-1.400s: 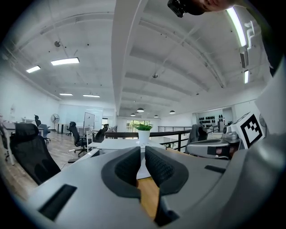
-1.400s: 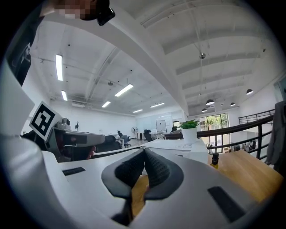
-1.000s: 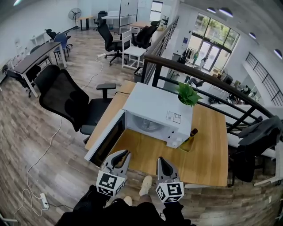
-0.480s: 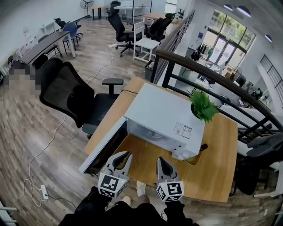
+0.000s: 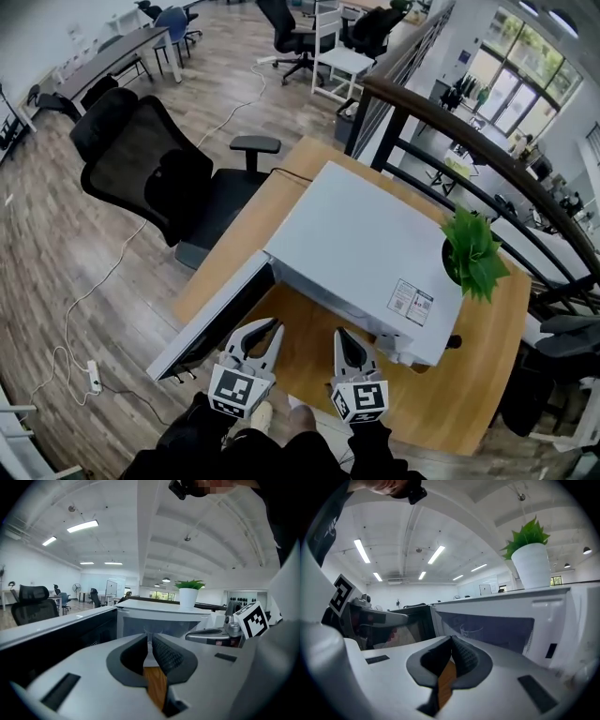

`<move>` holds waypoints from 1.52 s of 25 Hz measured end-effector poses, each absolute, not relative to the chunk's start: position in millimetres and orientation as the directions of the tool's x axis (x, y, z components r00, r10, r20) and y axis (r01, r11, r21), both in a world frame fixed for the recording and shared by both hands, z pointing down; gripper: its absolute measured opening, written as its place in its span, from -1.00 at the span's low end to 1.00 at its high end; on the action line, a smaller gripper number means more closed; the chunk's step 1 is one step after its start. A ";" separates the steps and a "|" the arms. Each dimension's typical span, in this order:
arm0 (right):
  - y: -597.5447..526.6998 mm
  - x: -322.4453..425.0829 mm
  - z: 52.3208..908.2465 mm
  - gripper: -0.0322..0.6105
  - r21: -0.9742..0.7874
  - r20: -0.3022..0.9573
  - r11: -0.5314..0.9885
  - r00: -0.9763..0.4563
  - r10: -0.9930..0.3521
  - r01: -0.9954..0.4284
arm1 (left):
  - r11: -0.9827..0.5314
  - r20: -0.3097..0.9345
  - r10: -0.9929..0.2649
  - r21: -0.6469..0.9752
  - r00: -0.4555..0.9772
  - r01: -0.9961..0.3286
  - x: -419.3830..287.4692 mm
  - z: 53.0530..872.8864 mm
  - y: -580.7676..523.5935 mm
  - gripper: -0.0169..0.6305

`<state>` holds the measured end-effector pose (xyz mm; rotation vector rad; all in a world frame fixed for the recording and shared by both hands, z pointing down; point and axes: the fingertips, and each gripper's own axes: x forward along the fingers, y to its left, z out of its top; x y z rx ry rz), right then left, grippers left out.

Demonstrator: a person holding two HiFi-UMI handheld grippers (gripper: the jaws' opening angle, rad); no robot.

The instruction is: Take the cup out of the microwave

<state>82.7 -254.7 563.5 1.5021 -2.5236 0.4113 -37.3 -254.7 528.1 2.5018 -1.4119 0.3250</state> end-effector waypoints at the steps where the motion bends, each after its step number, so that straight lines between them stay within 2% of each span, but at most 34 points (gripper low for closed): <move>1: -261.2 82.2 568.6 -0.85 -0.149 0.292 0.459 -0.482 -0.826 -0.876 | -0.494 0.319 -0.805 0.108 0.501 -0.863 -37.3 532.6 -259.8 -0.80; 7: -290.3 77.2 598.6 -0.85 -0.212 0.269 0.516 -0.557 -0.786 -0.830 | -0.465 0.354 -0.803 0.131 0.480 -0.876 -34.9 561.2 -281.2 -0.80; 9: -298.2 71.8 608.9 -0.48 -0.233 0.271 0.542 -0.589 -0.761 -0.808 | -0.461 0.358 -0.803 0.135 0.477 -0.877 -34.9 567.7 -287.2 -0.80; 21: -336.1 54.0 639.9 -0.40 -0.250 0.300 0.598 -0.648 -0.700 -0.762 | -0.400 0.378 -0.819 0.164 0.432 -0.902 -44.4 588.0 -307.3 -0.80; 31: -353.1 36.6 649.3 -0.40 -0.229 0.323 0.641 -0.678 -0.660 -0.733 | -0.362 0.352 -0.846 0.176 0.402 -0.915 -53.2 594.8 -314.1 -0.80; 38: -362.1 25.7 650.5 -0.40 -0.225 0.334 0.660 -0.693 -0.639 -0.716 | -0.326 0.386 -0.844 0.179 0.371 -0.928 -62.8 595.3 -310.6 -0.80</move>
